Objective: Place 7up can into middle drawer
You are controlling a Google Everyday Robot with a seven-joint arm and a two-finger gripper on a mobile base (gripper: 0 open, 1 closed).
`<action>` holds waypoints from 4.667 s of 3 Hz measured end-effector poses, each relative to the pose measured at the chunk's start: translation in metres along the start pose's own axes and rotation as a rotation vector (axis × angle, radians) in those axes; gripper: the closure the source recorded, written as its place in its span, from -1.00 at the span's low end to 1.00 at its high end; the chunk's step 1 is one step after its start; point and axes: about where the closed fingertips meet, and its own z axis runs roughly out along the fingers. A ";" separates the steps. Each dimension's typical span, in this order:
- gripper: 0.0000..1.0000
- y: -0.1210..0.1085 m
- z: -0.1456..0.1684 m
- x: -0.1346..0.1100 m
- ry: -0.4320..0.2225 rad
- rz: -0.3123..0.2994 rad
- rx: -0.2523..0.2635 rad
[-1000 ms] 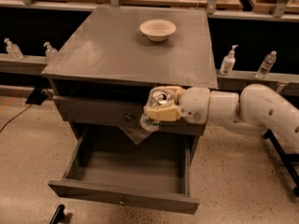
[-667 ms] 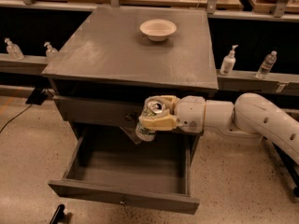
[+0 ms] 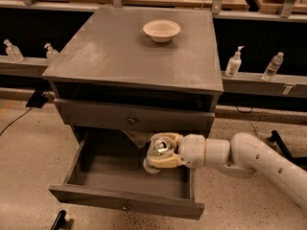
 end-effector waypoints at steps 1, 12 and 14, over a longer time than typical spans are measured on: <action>1.00 0.019 0.005 0.070 0.083 0.000 -0.051; -0.46 -0.094 0.095 0.226 0.184 -0.013 0.253; -1.00 -0.084 0.116 0.236 0.249 -0.028 0.138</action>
Offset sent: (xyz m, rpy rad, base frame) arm -0.0345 -0.0069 -0.1710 -0.2332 0.1169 0.0636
